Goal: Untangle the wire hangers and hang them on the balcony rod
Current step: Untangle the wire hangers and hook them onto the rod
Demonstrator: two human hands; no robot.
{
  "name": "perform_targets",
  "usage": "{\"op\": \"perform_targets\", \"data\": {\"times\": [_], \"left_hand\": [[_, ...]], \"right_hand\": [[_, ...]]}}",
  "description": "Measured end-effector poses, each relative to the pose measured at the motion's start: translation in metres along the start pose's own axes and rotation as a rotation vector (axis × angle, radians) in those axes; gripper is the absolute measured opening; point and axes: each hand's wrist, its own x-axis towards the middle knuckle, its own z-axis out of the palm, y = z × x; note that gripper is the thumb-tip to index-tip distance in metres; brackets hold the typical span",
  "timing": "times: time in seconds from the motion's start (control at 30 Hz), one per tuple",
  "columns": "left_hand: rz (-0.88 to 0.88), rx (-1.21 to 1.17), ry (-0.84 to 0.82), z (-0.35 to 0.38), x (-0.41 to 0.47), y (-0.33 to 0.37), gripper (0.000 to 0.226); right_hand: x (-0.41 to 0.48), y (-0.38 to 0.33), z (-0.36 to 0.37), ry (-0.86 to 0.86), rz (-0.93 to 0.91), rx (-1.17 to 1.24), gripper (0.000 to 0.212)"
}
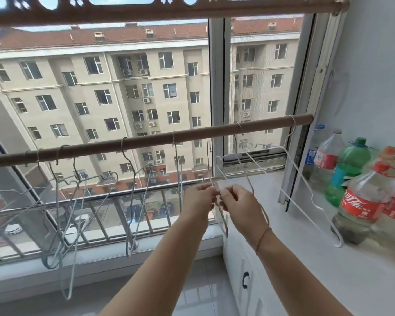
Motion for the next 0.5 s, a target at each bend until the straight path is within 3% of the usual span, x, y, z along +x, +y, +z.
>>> {"op": "perform_targets", "data": {"times": [0.13, 0.23, 0.37, 0.5], "left_hand": [[0.022, 0.091, -0.021, -0.017, -0.019, -0.036, 0.018], [0.021, 0.153, -0.002, -0.029, -0.035, -0.063, 0.019], [0.057, 0.273, -0.018, -0.047, -0.052, -0.087, 0.02], [0.094, 0.421, -0.069, -0.064, -0.053, -0.1, 0.025]], "right_hand": [[-0.012, 0.022, -0.003, -0.033, 0.052, 0.001, 0.013], [-0.019, 0.04, -0.001, -0.097, 0.081, -0.04, 0.029], [-0.035, 0.063, 0.003, -0.206, 0.035, -0.222, 0.048], [-0.05, 0.08, -0.001, -0.244, -0.041, -0.407, 0.045]]}}
